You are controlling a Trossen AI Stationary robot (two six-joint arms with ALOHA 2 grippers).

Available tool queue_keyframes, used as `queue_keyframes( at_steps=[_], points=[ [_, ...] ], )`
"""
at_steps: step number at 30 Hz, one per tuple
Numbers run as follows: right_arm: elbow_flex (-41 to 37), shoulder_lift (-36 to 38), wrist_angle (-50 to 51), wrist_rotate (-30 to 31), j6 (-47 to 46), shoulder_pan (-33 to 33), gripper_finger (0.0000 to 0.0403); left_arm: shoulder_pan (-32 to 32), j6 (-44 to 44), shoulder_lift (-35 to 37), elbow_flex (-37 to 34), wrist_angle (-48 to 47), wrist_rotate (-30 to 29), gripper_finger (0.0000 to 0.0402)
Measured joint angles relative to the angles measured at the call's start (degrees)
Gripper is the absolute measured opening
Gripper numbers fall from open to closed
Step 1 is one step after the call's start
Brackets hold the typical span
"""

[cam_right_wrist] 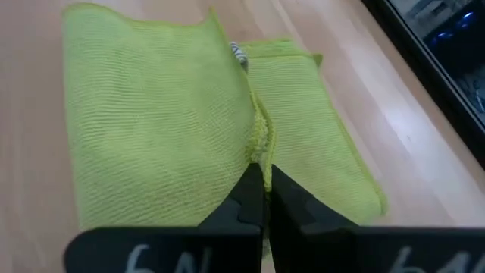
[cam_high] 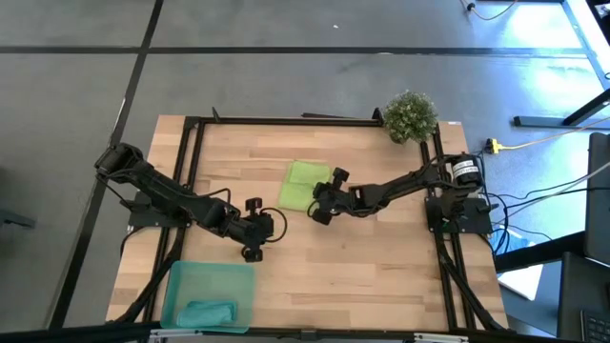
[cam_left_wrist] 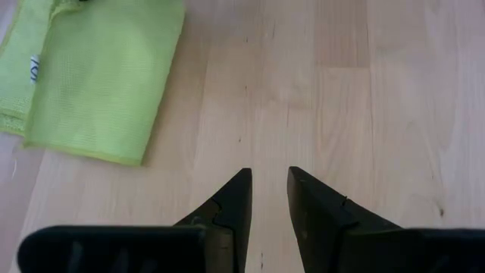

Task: Roll microfiber towels into tight, uniform cylinder then place into a basket
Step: Fold the yellow green microfiber towel, then roll the yellow green microfiber towel

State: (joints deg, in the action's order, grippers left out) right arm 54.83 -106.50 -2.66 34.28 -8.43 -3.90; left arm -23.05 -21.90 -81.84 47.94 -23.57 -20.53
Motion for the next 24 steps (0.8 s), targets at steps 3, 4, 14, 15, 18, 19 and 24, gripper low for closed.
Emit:
queue_keyframes(
  at_steps=[3, 4, 14, 15, 18, 19, 24],
  points=[
    [0.0, 0.0, 0.2, -0.7, -0.5, 0.0, 0.0003, 0.0, 0.0, 0.0, 0.0, 0.0, 0.0, 0.0082],
    [0.0, 0.0, 0.5, -1.1, -0.8, 0.0, 0.0005, 0.0, 0.0, 0.0, 0.0, 0.0, 0.0, 0.0082],
    [0.0, 0.1, 1.6, -4.9, -6.5, 1.4, 0.0084, 0.0, 0.0, 0.0, 0.0, 0.0, 0.0, 0.0082],
    [0.0, 0.1, 1.6, -4.4, -6.5, 1.5, 0.0095, 0.0, 0.0, 0.0, 0.0, 0.0, 0.0, 0.0082],
    [0.6, 0.4, 3.1, -4.2, -6.0, 1.5, 0.0129, 0.1, 0.0, 0.0, 0.0, 0.0, -0.1, 0.0082],
    [1.4, 0.4, 4.1, -4.3, -5.7, 1.5, 0.0139, 0.2, 0.0, 0.0, 0.0, 0.0, -0.4, 0.0082],
    [8.8, 0.7, 16.3, -6.2, -4.6, 1.2, 0.0178, 1.4, -0.3, 0.0, 0.0, 0.0, -1.4, 0.0082]
  ],
)
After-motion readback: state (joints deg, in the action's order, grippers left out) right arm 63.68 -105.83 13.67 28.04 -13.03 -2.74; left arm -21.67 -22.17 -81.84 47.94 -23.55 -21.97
